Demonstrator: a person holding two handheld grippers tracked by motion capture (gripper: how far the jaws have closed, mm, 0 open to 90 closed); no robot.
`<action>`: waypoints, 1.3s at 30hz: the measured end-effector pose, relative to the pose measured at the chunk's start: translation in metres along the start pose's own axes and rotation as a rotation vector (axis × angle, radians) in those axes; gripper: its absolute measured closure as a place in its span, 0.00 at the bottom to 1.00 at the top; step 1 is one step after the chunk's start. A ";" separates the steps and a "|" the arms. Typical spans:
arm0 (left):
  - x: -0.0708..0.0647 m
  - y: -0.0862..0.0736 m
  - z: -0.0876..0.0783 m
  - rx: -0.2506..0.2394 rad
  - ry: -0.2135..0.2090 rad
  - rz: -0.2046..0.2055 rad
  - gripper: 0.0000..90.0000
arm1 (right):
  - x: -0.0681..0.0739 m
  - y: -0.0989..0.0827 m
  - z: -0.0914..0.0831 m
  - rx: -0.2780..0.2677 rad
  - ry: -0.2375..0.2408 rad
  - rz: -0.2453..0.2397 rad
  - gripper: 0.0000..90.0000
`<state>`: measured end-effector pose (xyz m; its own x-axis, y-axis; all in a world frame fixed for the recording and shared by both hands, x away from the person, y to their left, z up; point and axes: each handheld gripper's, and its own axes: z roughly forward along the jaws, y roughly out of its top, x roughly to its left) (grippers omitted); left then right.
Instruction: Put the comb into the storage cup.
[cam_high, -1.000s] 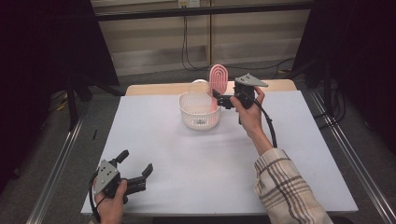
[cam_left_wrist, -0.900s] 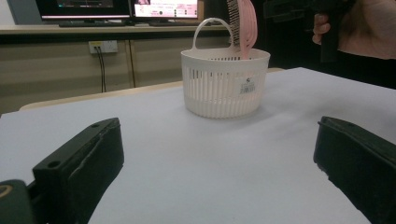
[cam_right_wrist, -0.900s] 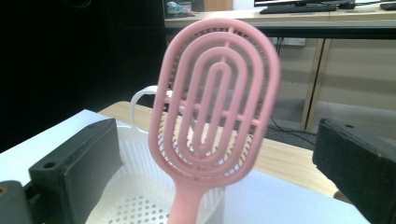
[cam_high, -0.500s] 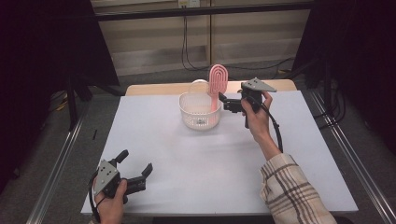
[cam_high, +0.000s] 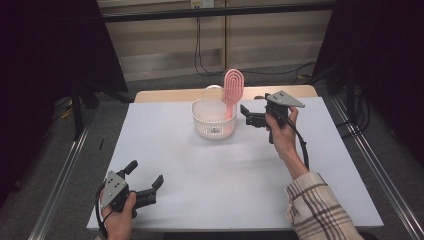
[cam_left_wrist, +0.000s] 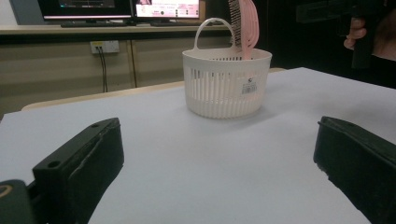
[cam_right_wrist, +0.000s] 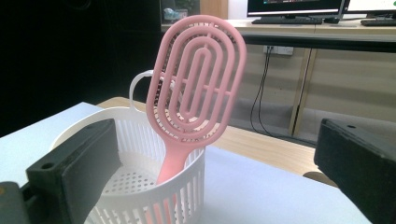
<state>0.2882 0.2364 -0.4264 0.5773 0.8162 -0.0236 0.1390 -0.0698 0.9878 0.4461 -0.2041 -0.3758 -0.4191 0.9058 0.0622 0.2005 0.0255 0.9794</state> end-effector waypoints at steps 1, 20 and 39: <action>0.000 0.000 0.000 0.000 0.000 -0.001 0.02 | -0.001 0.000 -0.002 -0.005 -0.003 -0.001 0.00; 0.000 -0.001 0.002 0.001 0.016 -0.011 0.02 | -0.010 -0.005 -0.041 -0.029 -0.068 -0.037 0.00; 0.001 0.000 -0.001 -0.004 0.030 0.005 0.02 | -0.001 -0.016 -0.071 -0.051 -0.077 -0.053 0.00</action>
<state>0.2879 0.2374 -0.4259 0.5538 0.8326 -0.0143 0.1330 -0.0715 0.9885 0.3804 -0.2351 -0.3776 -0.3581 0.9337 -0.0026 0.1334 0.0539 0.9896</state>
